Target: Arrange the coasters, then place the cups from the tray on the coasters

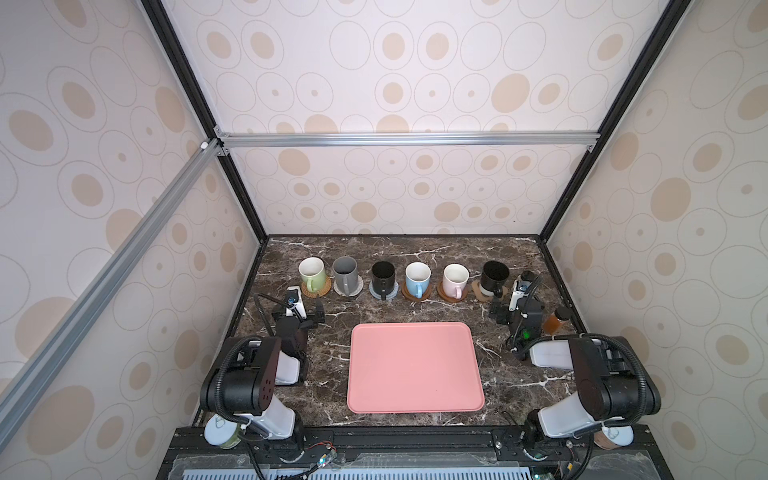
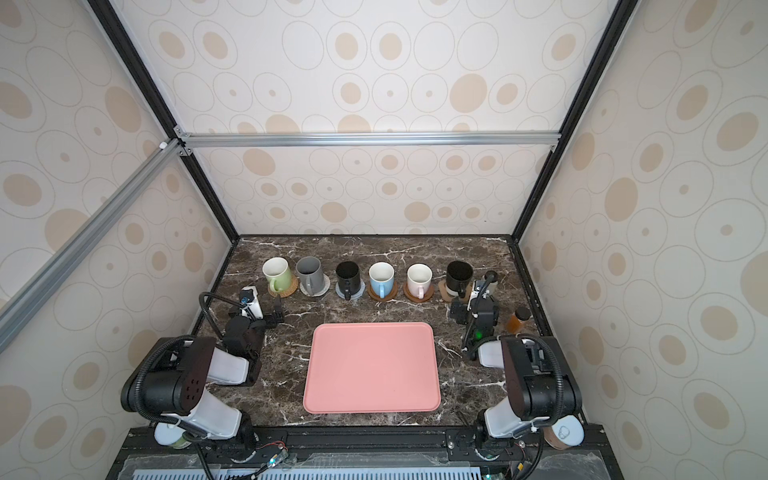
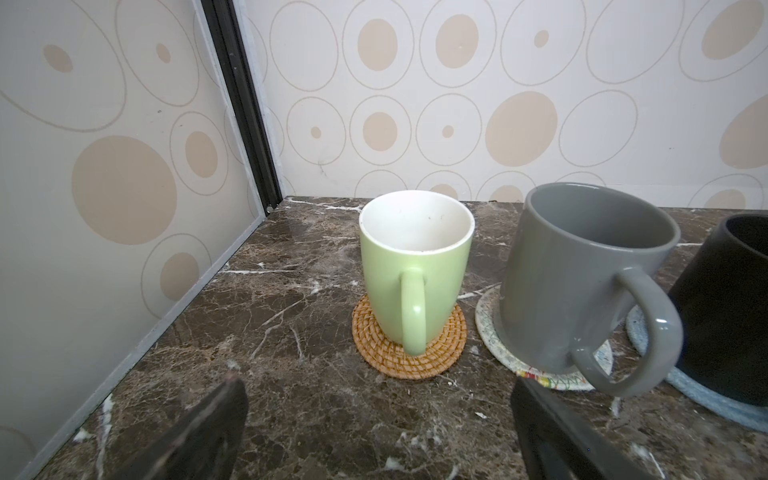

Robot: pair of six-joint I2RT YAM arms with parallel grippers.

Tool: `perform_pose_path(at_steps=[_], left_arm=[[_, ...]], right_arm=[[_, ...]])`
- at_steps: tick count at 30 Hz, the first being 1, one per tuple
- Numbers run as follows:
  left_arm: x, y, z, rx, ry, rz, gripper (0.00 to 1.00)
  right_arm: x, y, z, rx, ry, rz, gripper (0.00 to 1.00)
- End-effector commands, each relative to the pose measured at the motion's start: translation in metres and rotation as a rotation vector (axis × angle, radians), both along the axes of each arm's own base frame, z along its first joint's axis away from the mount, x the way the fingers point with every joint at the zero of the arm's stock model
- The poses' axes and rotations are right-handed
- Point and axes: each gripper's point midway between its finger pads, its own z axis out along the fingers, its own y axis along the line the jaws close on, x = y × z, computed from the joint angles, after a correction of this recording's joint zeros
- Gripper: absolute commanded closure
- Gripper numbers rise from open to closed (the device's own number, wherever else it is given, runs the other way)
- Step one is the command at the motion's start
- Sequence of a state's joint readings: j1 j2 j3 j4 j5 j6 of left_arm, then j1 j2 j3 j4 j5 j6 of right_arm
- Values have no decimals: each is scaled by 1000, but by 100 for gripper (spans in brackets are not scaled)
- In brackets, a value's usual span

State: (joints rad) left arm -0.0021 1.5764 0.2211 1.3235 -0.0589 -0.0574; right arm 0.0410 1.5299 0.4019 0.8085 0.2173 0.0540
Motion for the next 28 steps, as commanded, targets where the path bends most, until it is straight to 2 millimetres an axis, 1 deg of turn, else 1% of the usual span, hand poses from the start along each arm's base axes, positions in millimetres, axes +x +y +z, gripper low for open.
perform_pose_path(at_steps=[1, 18, 21, 28], left_arm=[[1, 0, 8, 26, -31, 3, 0], [2, 0, 8, 27, -27, 1, 0], [7, -1, 4, 30, -4, -2, 0], [3, -2, 8, 33, -24, -6, 0]], right_arm=[[1, 3, 3, -14, -15, 16, 0], [1, 3, 3, -14, -13, 16, 0], [1, 3, 2, -14, -13, 16, 0], [1, 4, 3, -14, -16, 16, 0]])
